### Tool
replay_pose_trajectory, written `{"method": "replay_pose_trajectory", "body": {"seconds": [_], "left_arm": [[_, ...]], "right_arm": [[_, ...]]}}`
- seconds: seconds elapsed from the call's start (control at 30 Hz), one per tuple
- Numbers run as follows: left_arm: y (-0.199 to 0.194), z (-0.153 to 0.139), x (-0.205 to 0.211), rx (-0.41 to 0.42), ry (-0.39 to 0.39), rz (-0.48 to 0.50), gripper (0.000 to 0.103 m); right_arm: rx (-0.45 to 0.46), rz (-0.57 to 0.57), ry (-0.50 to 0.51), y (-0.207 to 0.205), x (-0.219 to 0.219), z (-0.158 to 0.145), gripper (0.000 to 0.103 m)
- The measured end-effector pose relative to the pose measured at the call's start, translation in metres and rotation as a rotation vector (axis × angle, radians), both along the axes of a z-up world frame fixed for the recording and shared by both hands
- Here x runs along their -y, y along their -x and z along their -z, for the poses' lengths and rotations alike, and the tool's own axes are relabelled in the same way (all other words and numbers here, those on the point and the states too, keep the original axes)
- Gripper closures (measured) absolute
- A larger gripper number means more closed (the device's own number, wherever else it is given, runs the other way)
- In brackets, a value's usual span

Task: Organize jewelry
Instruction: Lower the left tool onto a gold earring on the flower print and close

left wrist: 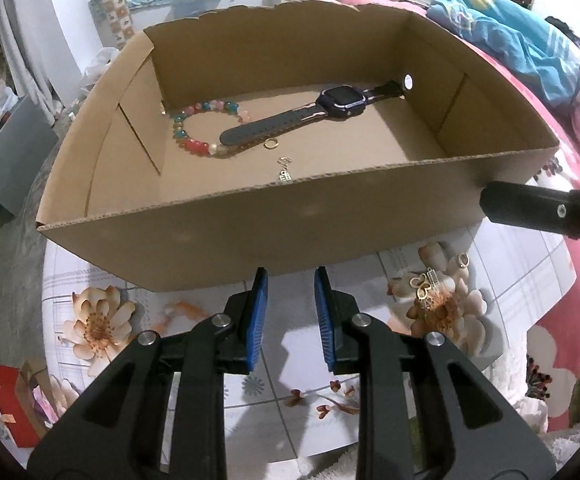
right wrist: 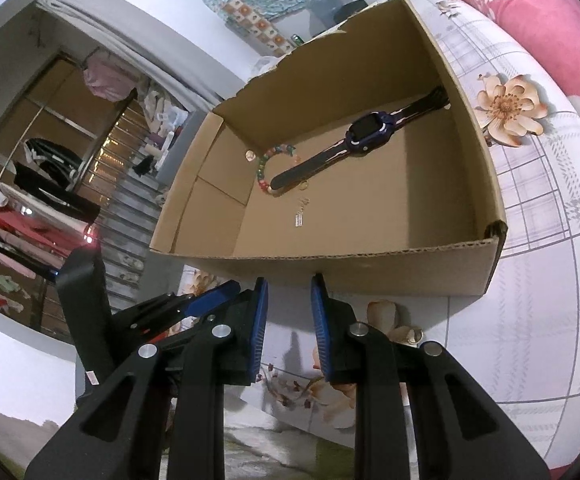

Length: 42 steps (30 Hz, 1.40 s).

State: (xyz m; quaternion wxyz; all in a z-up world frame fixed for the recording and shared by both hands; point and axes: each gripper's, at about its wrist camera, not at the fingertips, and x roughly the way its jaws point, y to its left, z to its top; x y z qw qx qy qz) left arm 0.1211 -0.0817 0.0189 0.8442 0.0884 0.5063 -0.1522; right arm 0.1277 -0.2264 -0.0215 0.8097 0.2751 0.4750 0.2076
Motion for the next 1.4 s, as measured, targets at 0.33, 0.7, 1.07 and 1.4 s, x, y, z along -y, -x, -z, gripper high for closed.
{"method": "replay_pose_trajectory", "body": {"seconds": [0.33, 0.7, 1.07, 1.4], "left_arm": [[-0.008, -0.007, -0.012, 0.050, 0.045, -0.038, 0.081], [0.044, 0.013, -0.008, 0.032, 0.158, 0.138, 0.080], [0.079, 0.032, 0.053, -0.016, 0.187, 0.436, 0.081], [0.067, 0.039, 0.064, -0.001, 0.109, 0.421, 0.087]], "right_arm": [[0.041, 0.009, -0.021, -0.001, 0.000, -0.005, 0.080], [0.115, 0.023, 0.182, 0.053, 0.006, -0.001, 0.080], [0.060, 0.013, 0.308, 0.095, -0.015, 0.039, 0.080], [0.069, 0.011, 0.283, 0.093, -0.012, 0.045, 0.080]]}}
